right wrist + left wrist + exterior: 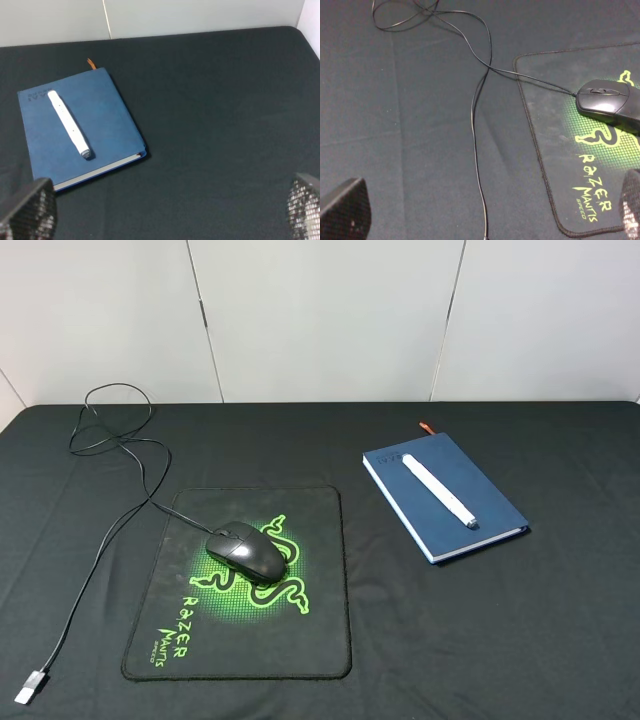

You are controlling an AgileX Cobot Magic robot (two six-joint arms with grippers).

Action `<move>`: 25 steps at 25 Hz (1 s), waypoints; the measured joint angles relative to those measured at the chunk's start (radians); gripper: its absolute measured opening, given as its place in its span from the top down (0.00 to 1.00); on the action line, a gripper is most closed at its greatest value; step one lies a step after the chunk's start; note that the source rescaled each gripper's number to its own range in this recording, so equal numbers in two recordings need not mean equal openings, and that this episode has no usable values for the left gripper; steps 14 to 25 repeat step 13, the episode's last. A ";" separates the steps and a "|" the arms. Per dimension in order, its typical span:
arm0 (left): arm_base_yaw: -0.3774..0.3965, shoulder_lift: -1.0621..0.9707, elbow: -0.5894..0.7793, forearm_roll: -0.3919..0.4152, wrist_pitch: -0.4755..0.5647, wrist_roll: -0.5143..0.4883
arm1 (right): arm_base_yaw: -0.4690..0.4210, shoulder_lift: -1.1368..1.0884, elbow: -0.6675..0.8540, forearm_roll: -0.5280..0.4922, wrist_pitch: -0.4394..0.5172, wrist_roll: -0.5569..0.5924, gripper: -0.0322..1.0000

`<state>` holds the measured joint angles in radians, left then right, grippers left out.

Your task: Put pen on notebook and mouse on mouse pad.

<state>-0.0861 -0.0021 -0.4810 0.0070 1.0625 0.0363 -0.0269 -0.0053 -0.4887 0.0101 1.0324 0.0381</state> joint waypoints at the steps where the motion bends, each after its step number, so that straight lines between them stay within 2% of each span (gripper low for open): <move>1: 0.000 0.000 0.000 0.000 0.000 0.000 | 0.000 0.000 0.000 0.000 0.000 0.000 0.00; 25: 0.000 0.000 0.000 0.000 0.000 0.000 | 0.000 0.000 0.000 0.000 0.000 0.003 0.00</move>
